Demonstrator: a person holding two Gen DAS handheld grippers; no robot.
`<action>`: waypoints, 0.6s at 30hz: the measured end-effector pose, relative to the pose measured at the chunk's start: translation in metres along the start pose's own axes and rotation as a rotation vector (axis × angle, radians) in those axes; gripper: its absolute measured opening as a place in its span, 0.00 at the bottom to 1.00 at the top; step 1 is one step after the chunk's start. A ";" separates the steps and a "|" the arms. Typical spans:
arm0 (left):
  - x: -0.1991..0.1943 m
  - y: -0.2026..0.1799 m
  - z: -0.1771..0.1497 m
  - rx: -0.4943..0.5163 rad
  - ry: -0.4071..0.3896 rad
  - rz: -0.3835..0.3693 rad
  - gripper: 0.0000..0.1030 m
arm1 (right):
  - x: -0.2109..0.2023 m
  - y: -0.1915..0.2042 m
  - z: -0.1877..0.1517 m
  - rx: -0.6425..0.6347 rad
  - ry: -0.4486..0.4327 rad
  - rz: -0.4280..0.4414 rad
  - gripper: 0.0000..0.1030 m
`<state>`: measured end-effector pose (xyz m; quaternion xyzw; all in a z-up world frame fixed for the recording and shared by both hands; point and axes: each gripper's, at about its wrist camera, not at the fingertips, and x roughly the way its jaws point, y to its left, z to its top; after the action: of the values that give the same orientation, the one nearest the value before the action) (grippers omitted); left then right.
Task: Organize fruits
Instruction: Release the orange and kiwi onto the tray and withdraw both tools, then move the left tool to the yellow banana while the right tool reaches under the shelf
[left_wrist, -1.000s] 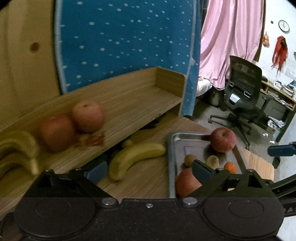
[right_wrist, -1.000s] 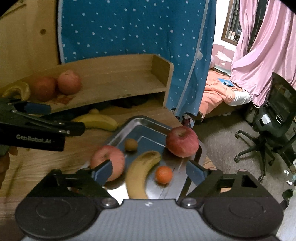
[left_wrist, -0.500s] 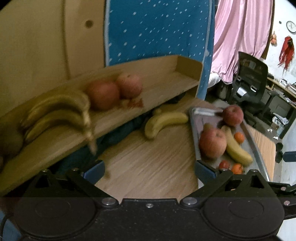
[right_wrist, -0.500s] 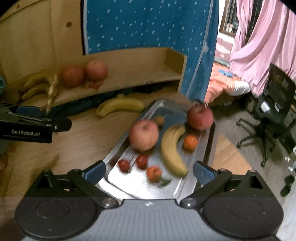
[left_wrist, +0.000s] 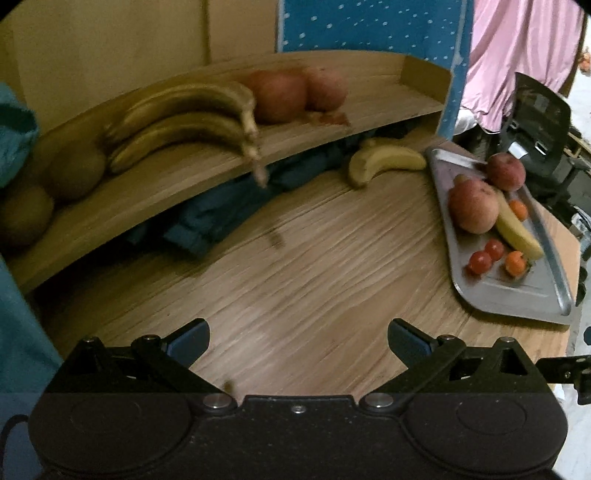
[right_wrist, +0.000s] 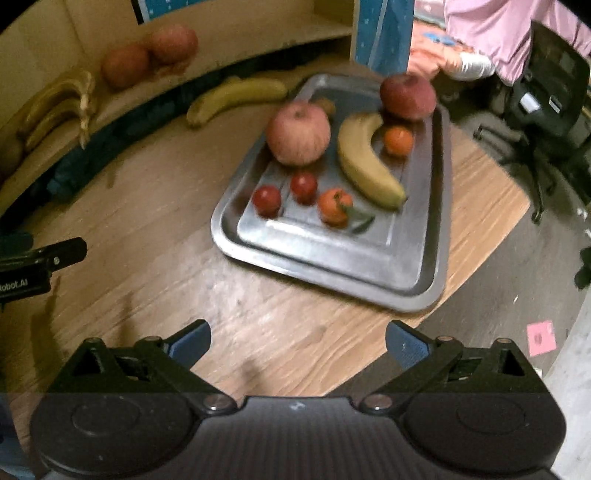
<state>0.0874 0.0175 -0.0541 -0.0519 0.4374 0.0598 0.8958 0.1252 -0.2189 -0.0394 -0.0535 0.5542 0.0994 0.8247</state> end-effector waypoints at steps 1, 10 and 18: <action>0.000 0.001 -0.001 -0.004 0.003 0.008 0.99 | 0.001 0.001 0.000 -0.004 0.006 0.004 1.00; 0.004 0.001 0.003 -0.011 0.029 0.050 0.99 | 0.008 0.012 0.011 -0.048 0.029 0.042 1.00; 0.010 0.002 0.007 -0.025 0.047 0.077 0.99 | 0.019 0.023 0.028 -0.116 0.060 0.093 1.00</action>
<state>0.0986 0.0210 -0.0576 -0.0477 0.4592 0.0987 0.8815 0.1520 -0.1890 -0.0457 -0.0781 0.5739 0.1679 0.7977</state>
